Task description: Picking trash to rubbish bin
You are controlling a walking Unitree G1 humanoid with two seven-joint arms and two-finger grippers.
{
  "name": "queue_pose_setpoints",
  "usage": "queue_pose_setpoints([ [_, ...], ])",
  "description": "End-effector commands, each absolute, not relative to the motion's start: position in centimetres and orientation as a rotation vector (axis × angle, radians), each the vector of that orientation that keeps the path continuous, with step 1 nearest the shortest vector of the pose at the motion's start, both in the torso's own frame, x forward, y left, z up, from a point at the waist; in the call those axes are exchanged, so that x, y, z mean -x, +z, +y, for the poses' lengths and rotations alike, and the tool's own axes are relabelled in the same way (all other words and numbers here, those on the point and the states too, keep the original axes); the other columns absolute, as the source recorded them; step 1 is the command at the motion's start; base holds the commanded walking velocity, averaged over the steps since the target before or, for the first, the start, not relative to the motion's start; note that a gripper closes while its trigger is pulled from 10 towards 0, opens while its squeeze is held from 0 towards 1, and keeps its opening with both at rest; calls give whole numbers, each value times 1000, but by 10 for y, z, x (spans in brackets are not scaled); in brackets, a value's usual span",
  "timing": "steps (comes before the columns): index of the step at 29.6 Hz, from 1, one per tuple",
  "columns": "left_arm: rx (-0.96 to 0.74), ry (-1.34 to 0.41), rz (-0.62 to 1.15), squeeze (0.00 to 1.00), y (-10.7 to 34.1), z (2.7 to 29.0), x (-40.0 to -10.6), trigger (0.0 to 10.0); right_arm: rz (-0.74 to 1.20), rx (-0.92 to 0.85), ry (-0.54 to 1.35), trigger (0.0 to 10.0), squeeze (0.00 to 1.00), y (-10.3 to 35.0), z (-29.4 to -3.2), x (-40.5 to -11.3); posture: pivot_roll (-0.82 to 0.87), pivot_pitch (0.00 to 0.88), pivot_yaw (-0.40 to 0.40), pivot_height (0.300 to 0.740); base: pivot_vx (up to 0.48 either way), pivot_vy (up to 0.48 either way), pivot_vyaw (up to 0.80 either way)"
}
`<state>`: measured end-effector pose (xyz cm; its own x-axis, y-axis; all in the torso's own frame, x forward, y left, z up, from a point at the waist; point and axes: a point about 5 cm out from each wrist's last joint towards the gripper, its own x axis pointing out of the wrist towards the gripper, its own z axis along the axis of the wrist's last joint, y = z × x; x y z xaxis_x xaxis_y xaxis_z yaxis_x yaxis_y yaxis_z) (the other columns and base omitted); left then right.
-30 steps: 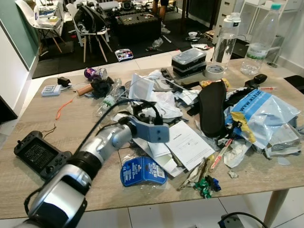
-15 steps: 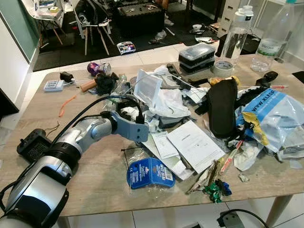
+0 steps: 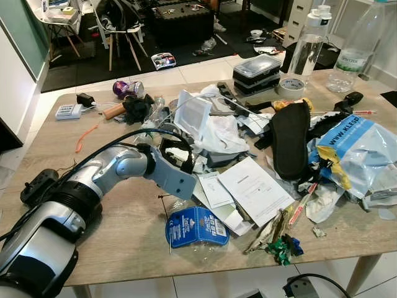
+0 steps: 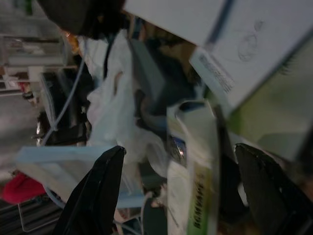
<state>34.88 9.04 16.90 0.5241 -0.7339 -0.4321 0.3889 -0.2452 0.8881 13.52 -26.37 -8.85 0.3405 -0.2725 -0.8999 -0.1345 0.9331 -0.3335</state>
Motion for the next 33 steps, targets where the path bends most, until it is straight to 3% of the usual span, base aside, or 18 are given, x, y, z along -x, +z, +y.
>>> queue_pose_setpoints([
  [1, -1475, -1060, -297, 0, 164, 86, -348, 10000, 1247, 373, -82, 10000, 0, -91, -261, -130, -81, 73, 91, 740, 0, 0, 0],
  [11, -1490, -1018, -254, 0, 157, 81, -351, 10000, 1247, 371, -82, 10000, 0, -91, -260, -130, -82, 70, 92, 740, 0, 0, 0],
  [23, -1583, -928, -107, 0, 147, 101, -358, 10000, 1244, 367, -78, 10000, 0, -91, -258, -131, -76, 63, 96, 740, 0, 0, 0],
  [33, -1442, -878, -145, 0, 133, 71, -351, 10000, 1246, 362, -80, 10000, 0, -92, -259, -131, -79, 67, 97, 740, 0, 0, 0],
])
